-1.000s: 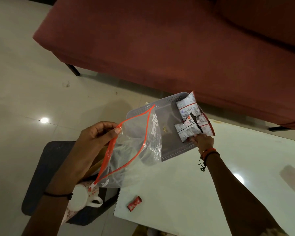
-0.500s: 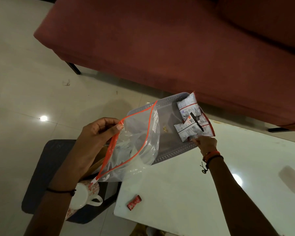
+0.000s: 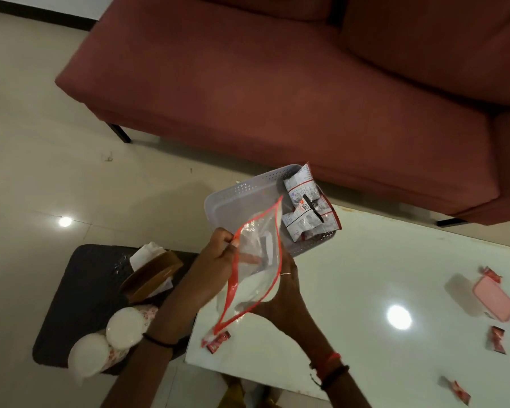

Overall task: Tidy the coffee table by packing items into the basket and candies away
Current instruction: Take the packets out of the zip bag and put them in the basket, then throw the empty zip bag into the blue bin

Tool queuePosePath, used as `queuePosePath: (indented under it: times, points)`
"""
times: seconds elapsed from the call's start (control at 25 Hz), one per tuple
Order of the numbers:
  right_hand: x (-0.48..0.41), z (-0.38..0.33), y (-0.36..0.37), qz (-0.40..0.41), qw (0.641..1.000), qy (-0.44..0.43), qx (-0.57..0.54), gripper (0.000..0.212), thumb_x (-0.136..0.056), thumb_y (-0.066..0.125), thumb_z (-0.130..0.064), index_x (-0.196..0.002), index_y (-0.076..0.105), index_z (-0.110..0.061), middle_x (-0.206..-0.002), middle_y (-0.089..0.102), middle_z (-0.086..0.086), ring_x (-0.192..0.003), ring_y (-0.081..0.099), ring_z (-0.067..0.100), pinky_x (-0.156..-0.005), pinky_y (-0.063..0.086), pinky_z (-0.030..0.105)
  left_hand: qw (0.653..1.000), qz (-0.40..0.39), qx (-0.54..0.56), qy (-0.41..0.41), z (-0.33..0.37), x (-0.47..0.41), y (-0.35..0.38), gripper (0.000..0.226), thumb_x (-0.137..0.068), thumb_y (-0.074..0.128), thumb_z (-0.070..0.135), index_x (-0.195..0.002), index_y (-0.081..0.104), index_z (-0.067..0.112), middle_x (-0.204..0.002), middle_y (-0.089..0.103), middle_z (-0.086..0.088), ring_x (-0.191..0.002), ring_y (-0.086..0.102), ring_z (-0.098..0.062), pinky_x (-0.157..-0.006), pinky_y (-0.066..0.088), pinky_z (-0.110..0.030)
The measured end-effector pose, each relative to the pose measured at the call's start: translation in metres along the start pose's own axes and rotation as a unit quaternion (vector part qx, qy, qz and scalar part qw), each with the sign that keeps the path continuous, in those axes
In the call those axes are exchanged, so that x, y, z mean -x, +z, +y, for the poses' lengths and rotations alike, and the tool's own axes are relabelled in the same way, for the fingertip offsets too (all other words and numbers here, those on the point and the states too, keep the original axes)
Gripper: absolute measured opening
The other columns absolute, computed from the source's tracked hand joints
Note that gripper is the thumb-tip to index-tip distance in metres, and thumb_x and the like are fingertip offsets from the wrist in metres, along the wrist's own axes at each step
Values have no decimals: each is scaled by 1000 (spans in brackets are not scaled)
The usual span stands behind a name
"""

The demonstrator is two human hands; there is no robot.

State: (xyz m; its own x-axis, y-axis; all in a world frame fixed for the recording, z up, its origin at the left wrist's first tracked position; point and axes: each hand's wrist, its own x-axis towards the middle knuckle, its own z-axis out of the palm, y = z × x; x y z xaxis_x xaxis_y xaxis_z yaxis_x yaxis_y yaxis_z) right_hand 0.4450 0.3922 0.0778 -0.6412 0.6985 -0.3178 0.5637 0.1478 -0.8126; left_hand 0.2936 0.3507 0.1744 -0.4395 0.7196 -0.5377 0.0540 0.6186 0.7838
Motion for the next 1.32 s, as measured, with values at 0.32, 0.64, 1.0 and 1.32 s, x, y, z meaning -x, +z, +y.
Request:
queuePosePath:
  times: [0.32,0.64,1.0,1.32]
  points:
    - [45,-2,-52,108,957,95,-251,15,-76,74,-26,-85,68,-36,-108,67,1,-103,61,13,-84,50,23,991,-41,118,-35,18,51,35,21,-98,40,23,-84,52,15,-48,57,4,-43,49,-7,-50,41,-24]
    - [118,-13,-126,79,812,195,-545,17,-85,49,10,-88,56,-5,-74,66,10,-61,65,19,-56,56,26,998,22,51,-41,0,116,79,18,-95,49,23,-101,56,7,-103,64,-16,-97,62,-30,-90,49,-43]
    - [219,-7,-145,30,725,175,-665,21,-93,47,0,-106,64,1,-90,75,16,-76,73,20,-70,61,30,946,-203,243,-74,-30,186,125,36,-79,54,37,-108,65,19,-102,75,1,-104,66,-24,-83,56,-33]
    - [332,41,-158,221,883,183,-370,25,-88,60,-3,-114,59,-1,-90,57,12,-78,60,20,-80,55,28,987,117,-35,107,-46,235,175,23,-83,68,22,-94,67,2,-90,68,-11,-81,60,-23,-76,48,-33]
